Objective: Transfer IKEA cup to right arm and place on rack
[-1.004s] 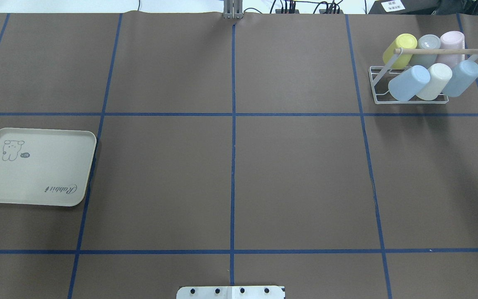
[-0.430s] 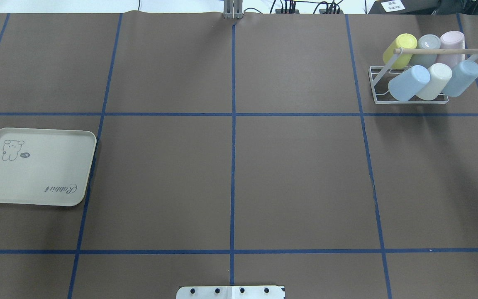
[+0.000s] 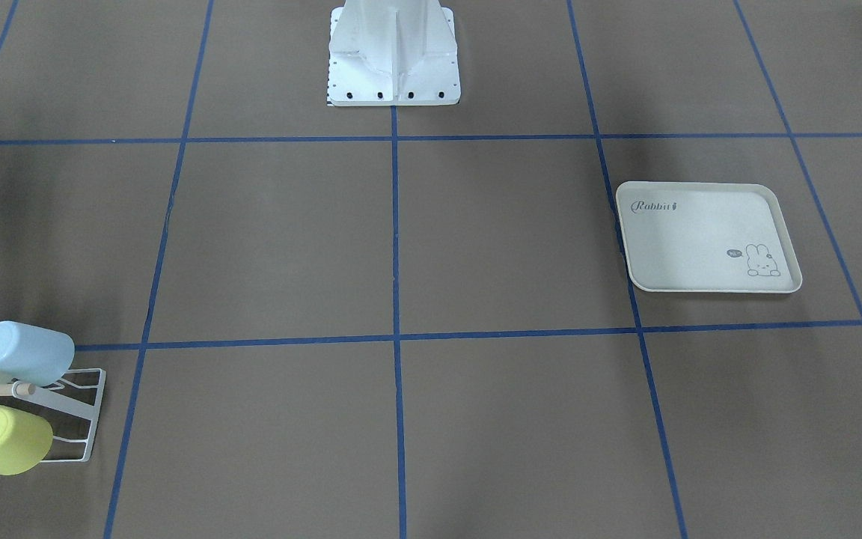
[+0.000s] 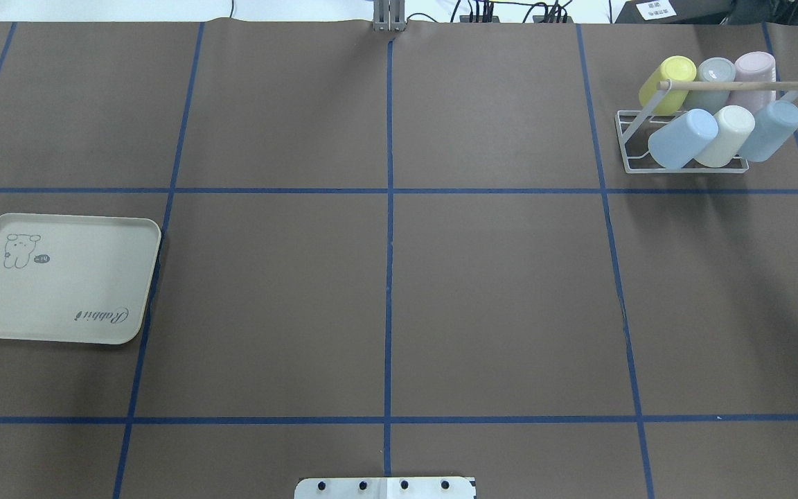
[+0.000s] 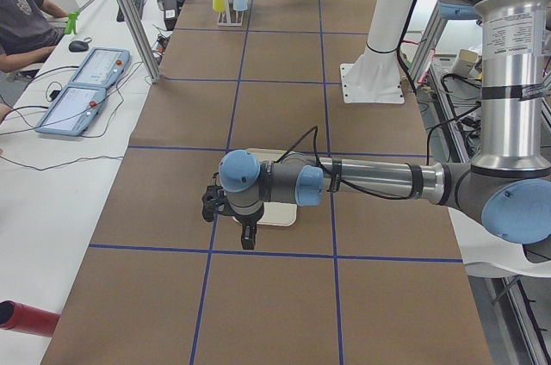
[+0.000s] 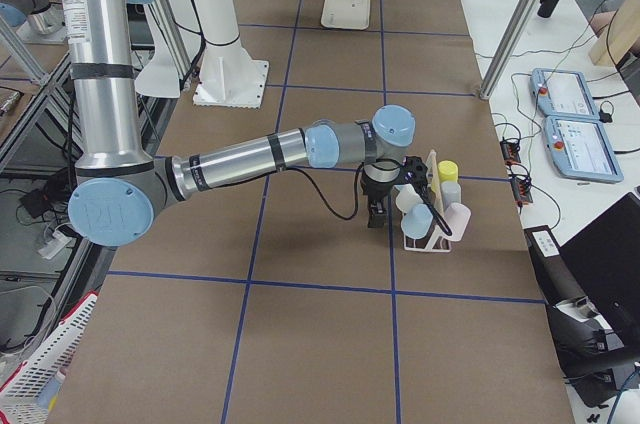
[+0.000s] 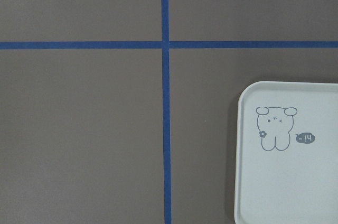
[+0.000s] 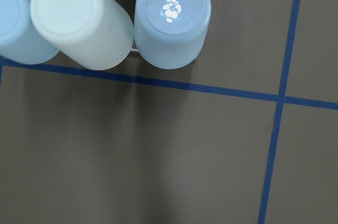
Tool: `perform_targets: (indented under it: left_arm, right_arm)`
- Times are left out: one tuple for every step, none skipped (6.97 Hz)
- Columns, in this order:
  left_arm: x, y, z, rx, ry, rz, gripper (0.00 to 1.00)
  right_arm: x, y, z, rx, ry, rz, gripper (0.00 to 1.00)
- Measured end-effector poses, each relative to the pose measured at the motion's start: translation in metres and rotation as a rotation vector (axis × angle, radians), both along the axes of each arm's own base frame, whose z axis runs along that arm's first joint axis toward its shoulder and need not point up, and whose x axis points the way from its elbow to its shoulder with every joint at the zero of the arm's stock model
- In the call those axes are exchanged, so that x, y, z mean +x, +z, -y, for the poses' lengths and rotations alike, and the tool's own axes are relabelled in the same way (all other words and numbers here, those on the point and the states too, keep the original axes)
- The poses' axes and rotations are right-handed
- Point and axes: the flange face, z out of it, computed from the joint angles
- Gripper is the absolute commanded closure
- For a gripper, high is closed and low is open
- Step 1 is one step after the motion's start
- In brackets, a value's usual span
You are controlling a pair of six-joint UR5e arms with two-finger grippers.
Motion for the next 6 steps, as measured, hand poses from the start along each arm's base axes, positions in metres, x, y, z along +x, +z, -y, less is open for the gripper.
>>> perform_targets:
  left_arm:
    - [0.0,-0.001,0.0,0.0,0.0,-0.002,0.0]
    - [0.0,-0.005,0.0,0.007,0.0,-0.009,0.0]
    - [0.001,-0.011,0.0,0.019,0.0,-0.014,0.0]
    - [0.0,-0.015,0.0,0.028,0.0,-0.012,0.0]
    - [0.0,-0.018,0.0,0.035,0.0,-0.01,0.0]
    - [0.0,-0.017,0.0,0.035,0.001,-0.009,0.0]
  right_arm:
    - [0.0,0.004,0.002,-0.01,0.001,0.002,0.0]
    - [0.0,0.004,0.004,-0.014,0.004,0.006,0.01]
    - [0.004,0.005,0.006,-0.023,0.013,0.017,0.0]
    - [0.012,0.007,0.005,-0.037,0.029,0.042,0.01]
    - [0.024,0.009,0.001,-0.05,0.05,0.078,0.0]
    - [0.034,0.014,-0.005,-0.066,0.069,0.102,0.0]
